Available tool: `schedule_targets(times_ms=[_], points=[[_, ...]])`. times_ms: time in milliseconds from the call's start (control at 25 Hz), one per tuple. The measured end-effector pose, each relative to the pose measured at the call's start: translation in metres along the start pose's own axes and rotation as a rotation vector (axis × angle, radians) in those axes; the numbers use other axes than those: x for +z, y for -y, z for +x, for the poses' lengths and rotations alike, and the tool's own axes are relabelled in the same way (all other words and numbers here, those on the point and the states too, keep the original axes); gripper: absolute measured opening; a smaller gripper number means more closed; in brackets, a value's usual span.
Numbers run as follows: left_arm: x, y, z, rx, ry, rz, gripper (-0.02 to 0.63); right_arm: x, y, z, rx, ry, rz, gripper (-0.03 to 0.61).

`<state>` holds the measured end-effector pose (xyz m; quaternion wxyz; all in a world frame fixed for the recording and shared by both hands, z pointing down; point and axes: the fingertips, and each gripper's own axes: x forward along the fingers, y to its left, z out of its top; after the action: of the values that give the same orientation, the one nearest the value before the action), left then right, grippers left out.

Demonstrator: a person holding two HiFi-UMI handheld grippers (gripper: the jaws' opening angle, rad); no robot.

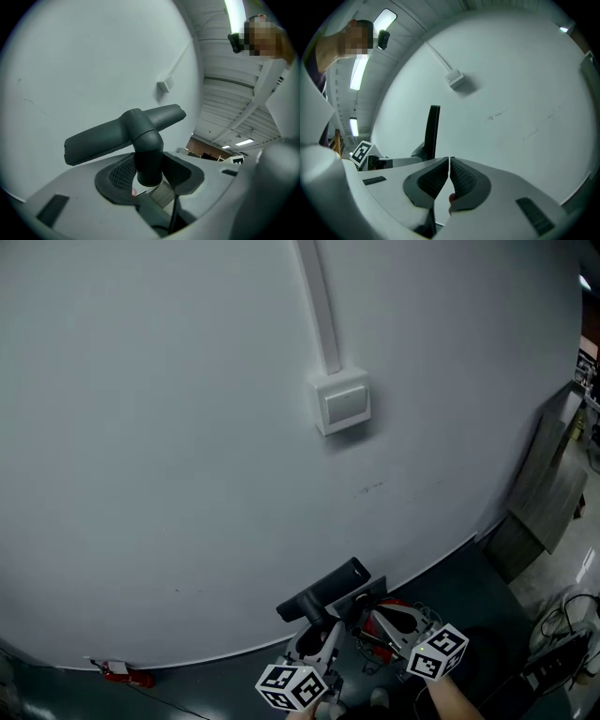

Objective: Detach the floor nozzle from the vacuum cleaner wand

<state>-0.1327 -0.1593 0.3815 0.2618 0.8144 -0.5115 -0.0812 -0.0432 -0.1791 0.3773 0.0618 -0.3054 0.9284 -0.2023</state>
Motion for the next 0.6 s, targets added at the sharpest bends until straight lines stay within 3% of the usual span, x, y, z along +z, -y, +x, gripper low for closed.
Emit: schedule_targets(times_ms=[320, 600], points=[[0.06, 0.044, -0.015, -0.068, 0.09, 0.069, 0.173, 0.058, -0.03, -0.019, -0.017, 0.133, 0.067, 0.017], [0.075, 0.057, -0.032, -0.074, 0.125, 0.102, 0.173, 0.08, -0.053, -0.021, 0.01, 0.178, 0.06, 0.017]])
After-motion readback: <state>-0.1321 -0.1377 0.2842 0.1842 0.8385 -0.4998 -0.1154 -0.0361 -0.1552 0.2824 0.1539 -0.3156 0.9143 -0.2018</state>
